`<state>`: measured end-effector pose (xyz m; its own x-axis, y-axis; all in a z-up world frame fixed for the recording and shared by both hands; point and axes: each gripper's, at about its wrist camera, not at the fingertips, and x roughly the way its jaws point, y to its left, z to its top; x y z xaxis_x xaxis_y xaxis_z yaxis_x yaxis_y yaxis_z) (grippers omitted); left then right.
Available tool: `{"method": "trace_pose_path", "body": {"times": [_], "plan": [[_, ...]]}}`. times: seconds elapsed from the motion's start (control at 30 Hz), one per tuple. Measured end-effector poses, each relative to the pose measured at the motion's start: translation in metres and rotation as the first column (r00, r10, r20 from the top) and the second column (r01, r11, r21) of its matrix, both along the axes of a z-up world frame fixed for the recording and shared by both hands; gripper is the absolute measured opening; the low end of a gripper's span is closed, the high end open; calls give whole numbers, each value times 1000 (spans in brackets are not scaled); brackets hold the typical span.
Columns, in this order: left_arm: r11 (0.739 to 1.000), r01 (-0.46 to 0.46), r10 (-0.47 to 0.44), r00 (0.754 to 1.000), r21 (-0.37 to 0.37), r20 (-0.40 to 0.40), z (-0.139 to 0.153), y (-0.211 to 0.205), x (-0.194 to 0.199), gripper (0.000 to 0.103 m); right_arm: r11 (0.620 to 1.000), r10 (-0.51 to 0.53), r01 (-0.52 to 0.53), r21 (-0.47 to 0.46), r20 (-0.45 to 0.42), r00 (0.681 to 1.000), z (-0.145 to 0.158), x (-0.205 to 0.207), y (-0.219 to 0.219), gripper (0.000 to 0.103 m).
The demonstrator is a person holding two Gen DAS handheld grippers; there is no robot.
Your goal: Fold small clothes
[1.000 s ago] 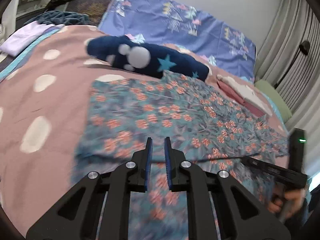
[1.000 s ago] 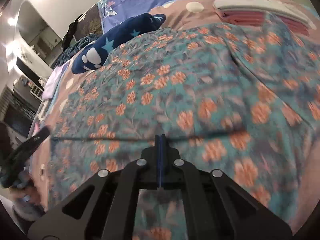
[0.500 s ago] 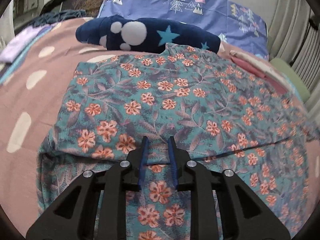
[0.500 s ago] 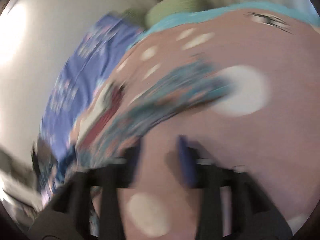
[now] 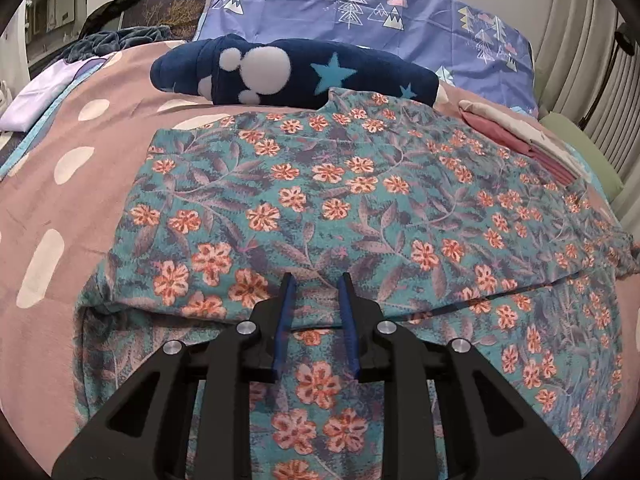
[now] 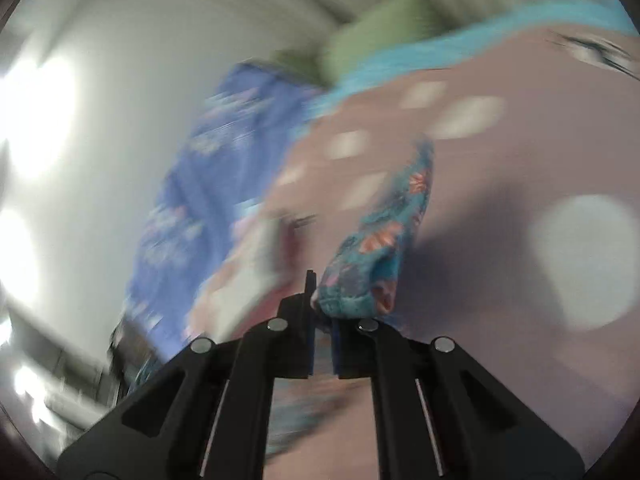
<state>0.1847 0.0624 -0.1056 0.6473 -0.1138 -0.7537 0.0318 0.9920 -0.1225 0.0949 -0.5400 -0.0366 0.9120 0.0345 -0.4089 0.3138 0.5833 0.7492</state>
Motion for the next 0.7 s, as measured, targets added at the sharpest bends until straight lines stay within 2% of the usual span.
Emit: {"method": "trace_pose_path", "body": {"times": [0.07,0.17,0.23,0.27,0.3,0.33,0.37,0.43,0.5,0.57,0.63,0.7], "plan": [[1000,1,-1,1000,6,1,0,-1,0,25,988,151,-148,-54,66,986,26,26,55,6],[1000,2,-2,1000,-7,2,1,0,0,25,914,397,-380,-143,116,911,48,61,153,6],[999,5,-5,1000,-35,3,1,3,-1,27,811,577,-556,-185,91,812,44,82,231,6],[999,9,-9,1000,-49,4,1,4,-1,28,768,631,-609,-197,68,773,38,88,256,6],[997,18,-18,1000,-69,6,1,6,-1,32,710,689,-671,-212,18,724,26,95,290,6],[996,25,-24,1000,-82,7,0,7,0,36,677,715,-702,-221,-29,699,15,99,310,6],[995,33,-33,999,-95,8,0,8,0,38,640,733,-737,-220,-113,671,-8,103,336,6],[994,46,-46,999,-102,8,0,6,0,43,615,745,-772,-163,-201,636,-40,111,355,6],[993,56,-55,998,-102,8,1,5,1,46,609,747,-784,-117,-247,617,-61,112,362,6],[992,59,-59,998,-115,7,3,4,1,48,596,747,-793,-124,-276,605,-71,108,365,6],[981,74,-74,997,-180,6,7,3,3,48,586,752,-798,-144,-270,601,-71,102,366,10],[923,125,-137,991,-364,-7,12,-1,8,48,576,756,-800,-169,-264,600,-69,98,370,12]]}}
